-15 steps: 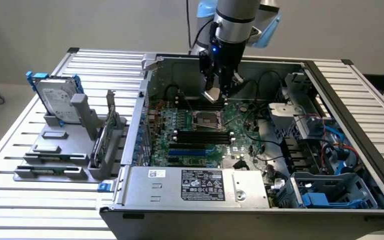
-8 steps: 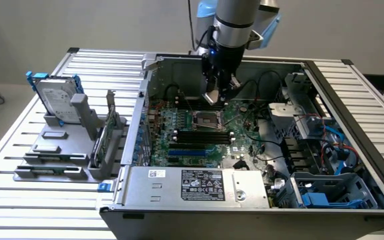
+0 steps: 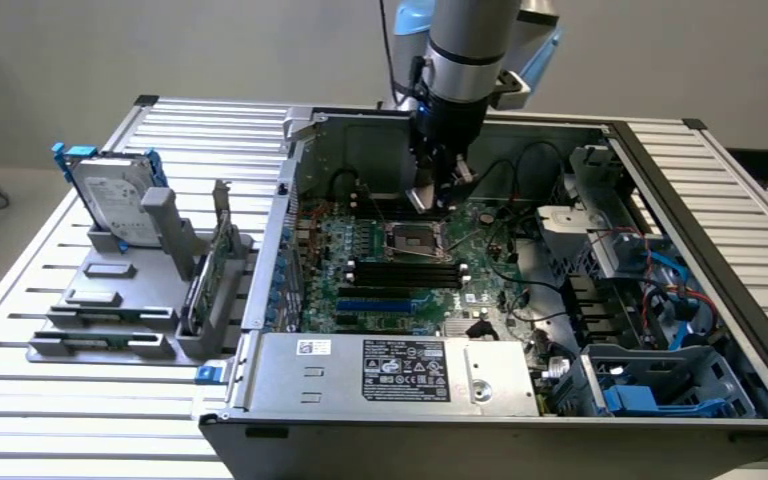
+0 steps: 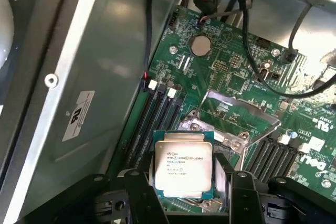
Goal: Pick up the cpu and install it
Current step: 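Place the cpu into insertion slot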
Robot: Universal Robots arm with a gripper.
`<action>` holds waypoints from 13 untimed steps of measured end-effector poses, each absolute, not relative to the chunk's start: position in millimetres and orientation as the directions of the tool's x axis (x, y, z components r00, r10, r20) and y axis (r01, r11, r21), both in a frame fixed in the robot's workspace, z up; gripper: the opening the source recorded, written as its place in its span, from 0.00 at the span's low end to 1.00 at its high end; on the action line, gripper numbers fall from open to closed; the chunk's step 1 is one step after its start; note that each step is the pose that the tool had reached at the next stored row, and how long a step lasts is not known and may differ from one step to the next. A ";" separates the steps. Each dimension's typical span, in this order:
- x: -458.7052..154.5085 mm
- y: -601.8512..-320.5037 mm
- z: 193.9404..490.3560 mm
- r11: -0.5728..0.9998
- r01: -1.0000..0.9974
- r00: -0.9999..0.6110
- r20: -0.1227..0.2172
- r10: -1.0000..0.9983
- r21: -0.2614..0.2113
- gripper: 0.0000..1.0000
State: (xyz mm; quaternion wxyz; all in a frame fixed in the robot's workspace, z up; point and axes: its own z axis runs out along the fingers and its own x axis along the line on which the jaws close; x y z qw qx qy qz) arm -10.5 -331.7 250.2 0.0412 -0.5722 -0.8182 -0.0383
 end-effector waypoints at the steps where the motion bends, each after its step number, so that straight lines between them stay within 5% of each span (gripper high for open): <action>1: -10.5 -331.7 249.5 0.326 0.945 -0.325 0.111 0.939 0.015 0.55; 13: -13.0 -331.8 237.9 0.170 0.985 -0.170 0.111 0.979 0.007 0.55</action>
